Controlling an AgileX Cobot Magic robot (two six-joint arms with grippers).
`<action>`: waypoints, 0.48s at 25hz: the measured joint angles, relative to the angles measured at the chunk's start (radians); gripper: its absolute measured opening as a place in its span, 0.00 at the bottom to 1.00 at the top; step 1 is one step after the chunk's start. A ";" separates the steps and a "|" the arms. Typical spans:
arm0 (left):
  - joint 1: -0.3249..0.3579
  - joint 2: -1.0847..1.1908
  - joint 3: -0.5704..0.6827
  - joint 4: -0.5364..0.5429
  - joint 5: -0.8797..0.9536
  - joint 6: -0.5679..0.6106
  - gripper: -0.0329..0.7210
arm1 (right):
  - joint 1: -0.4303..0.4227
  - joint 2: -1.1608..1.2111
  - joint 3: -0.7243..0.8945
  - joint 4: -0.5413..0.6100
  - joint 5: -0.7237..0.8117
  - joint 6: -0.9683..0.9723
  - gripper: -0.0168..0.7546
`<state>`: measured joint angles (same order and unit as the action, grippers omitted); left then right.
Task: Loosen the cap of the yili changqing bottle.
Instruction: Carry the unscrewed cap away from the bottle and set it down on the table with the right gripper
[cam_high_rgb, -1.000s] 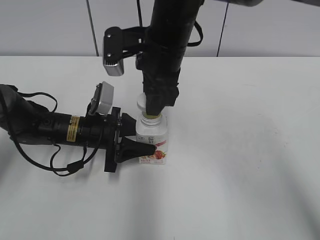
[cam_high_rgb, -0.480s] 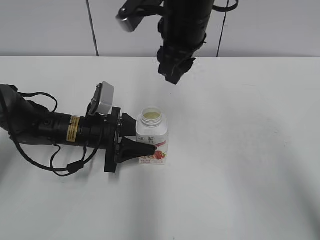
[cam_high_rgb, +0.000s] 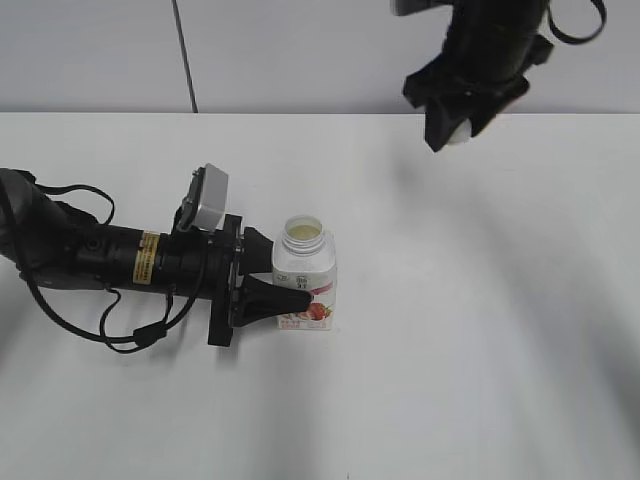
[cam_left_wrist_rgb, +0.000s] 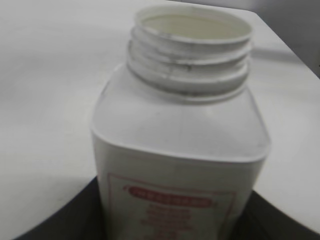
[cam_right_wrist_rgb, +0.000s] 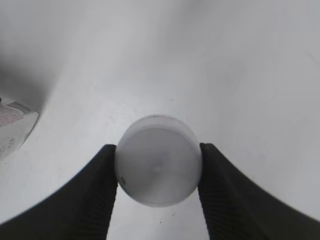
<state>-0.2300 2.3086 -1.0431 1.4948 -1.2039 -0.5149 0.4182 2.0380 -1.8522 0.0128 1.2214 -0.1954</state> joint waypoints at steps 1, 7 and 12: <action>0.000 0.000 0.000 0.000 -0.001 0.000 0.54 | -0.035 -0.004 0.026 0.035 -0.008 0.008 0.53; 0.000 0.000 0.000 0.001 -0.002 0.000 0.54 | -0.194 -0.093 0.349 0.072 -0.224 0.081 0.53; 0.000 0.000 0.000 0.001 -0.002 0.000 0.54 | -0.310 -0.211 0.650 0.078 -0.421 0.127 0.53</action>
<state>-0.2300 2.3086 -1.0431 1.4956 -1.2059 -0.5149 0.1082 1.8266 -1.2027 0.0912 0.8001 -0.0684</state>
